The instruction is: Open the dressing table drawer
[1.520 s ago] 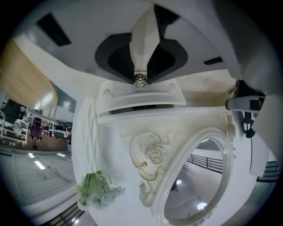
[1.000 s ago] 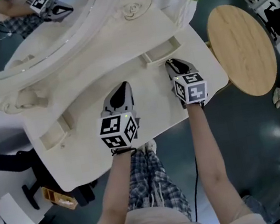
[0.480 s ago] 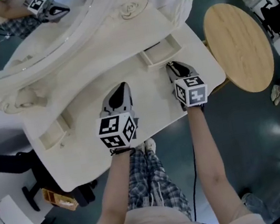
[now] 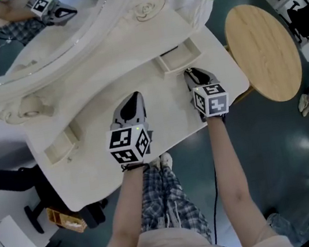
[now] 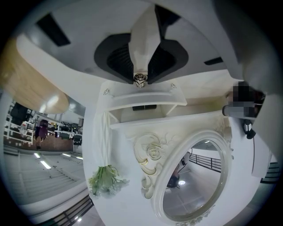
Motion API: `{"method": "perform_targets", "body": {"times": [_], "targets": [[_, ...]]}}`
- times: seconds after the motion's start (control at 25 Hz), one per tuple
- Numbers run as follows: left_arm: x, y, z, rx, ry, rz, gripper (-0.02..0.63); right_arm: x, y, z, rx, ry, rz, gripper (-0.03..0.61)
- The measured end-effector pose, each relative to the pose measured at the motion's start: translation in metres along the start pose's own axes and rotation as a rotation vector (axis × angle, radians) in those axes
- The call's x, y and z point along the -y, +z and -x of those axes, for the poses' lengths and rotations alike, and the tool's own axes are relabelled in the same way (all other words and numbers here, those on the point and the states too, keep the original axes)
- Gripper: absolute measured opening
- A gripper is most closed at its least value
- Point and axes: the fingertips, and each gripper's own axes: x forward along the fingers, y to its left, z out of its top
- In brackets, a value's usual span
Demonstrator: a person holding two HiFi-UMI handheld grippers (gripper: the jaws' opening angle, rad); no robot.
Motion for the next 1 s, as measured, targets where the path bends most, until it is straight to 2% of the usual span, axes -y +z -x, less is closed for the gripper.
{"method": "perform_targets", "body": {"times": [0.16,0.32,0.52,0.64,0.8,1.0], "targets": [[0.0,0.002,0.003,0.003,-0.003,-0.002,0.026,-0.001,0.001,0.001,0.001,0.001,-0.006,0.154],[0.001,0.006,0.011,0.006,-0.006,-0.01,0.026,-0.006,0.003,0.009,0.015,0.01,-0.025,0.29],[-0.001,0.017,0.023,0.018,-0.007,-0.022,0.026,-0.005,0.012,0.032,0.072,-0.022,-0.068,0.395],[0.0,0.025,0.033,0.03,-0.004,-0.029,0.026,-0.005,0.019,0.048,0.107,-0.039,-0.089,0.423],[0.005,0.041,0.048,0.05,-0.004,-0.052,0.026,-0.01,0.037,0.075,0.159,-0.04,-0.084,0.425],[0.013,0.066,0.075,0.08,-0.003,-0.13,0.026,-0.014,0.067,0.124,0.241,-0.059,-0.071,0.425]]}}
